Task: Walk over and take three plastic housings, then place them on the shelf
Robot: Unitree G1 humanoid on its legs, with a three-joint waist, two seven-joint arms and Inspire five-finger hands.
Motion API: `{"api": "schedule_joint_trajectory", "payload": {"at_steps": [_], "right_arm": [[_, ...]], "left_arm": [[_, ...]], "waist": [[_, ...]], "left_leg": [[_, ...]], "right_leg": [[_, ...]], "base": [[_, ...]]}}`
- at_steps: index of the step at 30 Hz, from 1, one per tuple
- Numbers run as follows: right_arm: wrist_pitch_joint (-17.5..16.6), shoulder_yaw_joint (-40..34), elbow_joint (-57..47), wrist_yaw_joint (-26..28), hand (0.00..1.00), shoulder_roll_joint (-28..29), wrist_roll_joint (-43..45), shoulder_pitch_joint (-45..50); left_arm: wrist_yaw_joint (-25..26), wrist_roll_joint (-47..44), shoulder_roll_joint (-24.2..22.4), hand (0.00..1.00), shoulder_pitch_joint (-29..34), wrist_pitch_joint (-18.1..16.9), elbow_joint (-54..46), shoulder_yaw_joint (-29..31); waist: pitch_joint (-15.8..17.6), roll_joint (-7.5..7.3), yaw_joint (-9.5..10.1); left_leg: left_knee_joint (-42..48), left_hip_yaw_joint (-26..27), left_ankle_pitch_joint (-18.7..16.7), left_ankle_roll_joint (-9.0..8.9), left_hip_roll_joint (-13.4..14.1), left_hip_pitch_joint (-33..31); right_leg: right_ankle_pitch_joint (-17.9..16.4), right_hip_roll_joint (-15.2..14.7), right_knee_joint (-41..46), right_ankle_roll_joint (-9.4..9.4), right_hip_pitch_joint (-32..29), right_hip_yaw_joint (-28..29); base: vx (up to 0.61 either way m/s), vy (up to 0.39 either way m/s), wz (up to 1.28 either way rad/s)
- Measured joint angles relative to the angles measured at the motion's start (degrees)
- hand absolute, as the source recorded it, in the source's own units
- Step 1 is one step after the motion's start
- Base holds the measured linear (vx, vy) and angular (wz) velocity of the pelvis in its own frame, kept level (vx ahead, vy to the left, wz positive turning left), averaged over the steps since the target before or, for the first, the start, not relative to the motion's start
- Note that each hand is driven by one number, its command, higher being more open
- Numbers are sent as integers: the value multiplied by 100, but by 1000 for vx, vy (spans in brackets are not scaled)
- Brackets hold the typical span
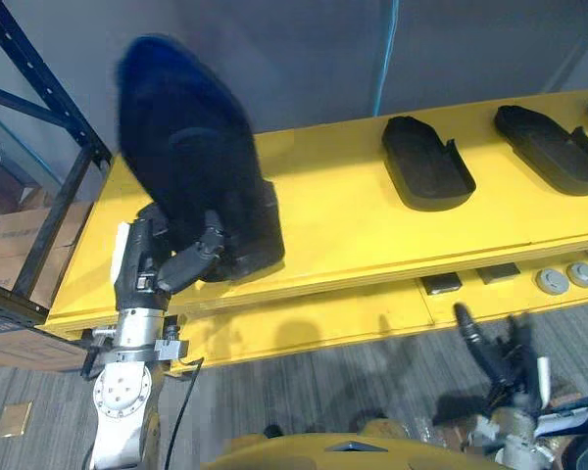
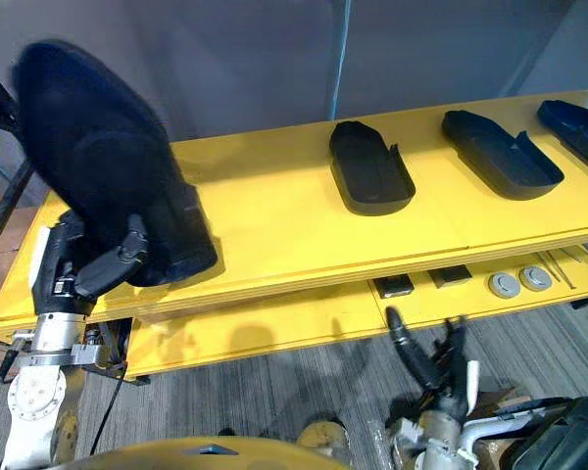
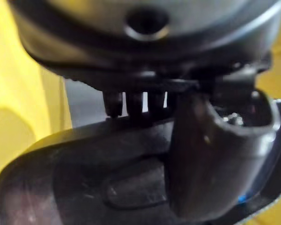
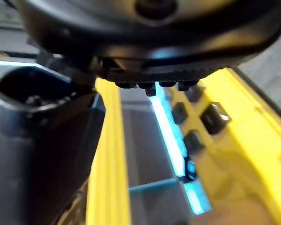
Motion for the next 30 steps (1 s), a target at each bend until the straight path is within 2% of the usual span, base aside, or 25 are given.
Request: {"api": "schedule_joint_trajectory", "payload": {"at_steps": [3,7,9,11,13,16,19,26,30], "right_arm": [[380,199,1090,509,100,-157,-281,-37],[927,272,2087,1176,100,-326,-459,-106],[1199,429,2557,1518,100,-490,-692,-211],[1302,479,2809,1670,100,-551,-677,-299],[1446,476,3097,1707,100,-633,-634,-536],[1514,452,3258,1740,100,-735,-589,-656],[1553,451,3379,1744,100,-746,-542,-711],[1619,400,3467,1714,100,-704,-369,-779],[1632,431,3460,1627,100,-689,-323,-865]], "left_arm": [[-348,-337,464,0,-590,690,63,-255],[-387,-669,805,0,-1652,1279,735,-564],[-315,-918,1023,0,-2429,1608,1700,-607],[-225,-1095,1171,0,-2969,1703,2478,-659],[-150,-1379,1583,0,-3537,1832,3384,-820],[-120,-1416,1899,0,-3952,2057,4064,-1022],[-100,-1727,2035,0,-4086,2213,4375,-1088],[7,-2375,2035,0,-4371,2815,4734,-1088],[1,-2759,2032,0,-4472,2976,4915,-1039]], "waist": [[-116,17,-10],[-271,82,-44],[-342,85,-184],[-334,73,-283],[-303,55,-364],[-238,39,-510],[-106,71,-626],[154,208,-651],[285,226,-666]], "left_leg": [[-171,4,46,-37,3,111],[-401,36,146,-52,-17,199],[-625,55,289,-79,-19,313],[-750,78,393,-83,-14,386],[-890,180,521,-88,6,404],[-903,229,548,-81,-1,400],[-902,263,556,-85,-15,391],[-901,292,574,-111,19,374],[-901,316,574,-111,17,376]], "right_leg": [[12,12,-86,15,118,-13],[57,71,-155,17,124,23],[91,117,-208,17,149,39],[121,165,-235,1,137,72],[213,237,-300,-26,10,188],[237,251,-305,-16,-44,282],[245,263,-299,-8,-87,312],[235,322,-278,-25,-135,339],[232,323,-273,-29,-148,366]], "base": [[0,0,0],[-6,6,-3],[-14,7,-6],[-41,-3,-9],[-60,5,-30],[-34,9,-16],[-12,18,-8],[1,3,-2],[-3,7,-2]]}}
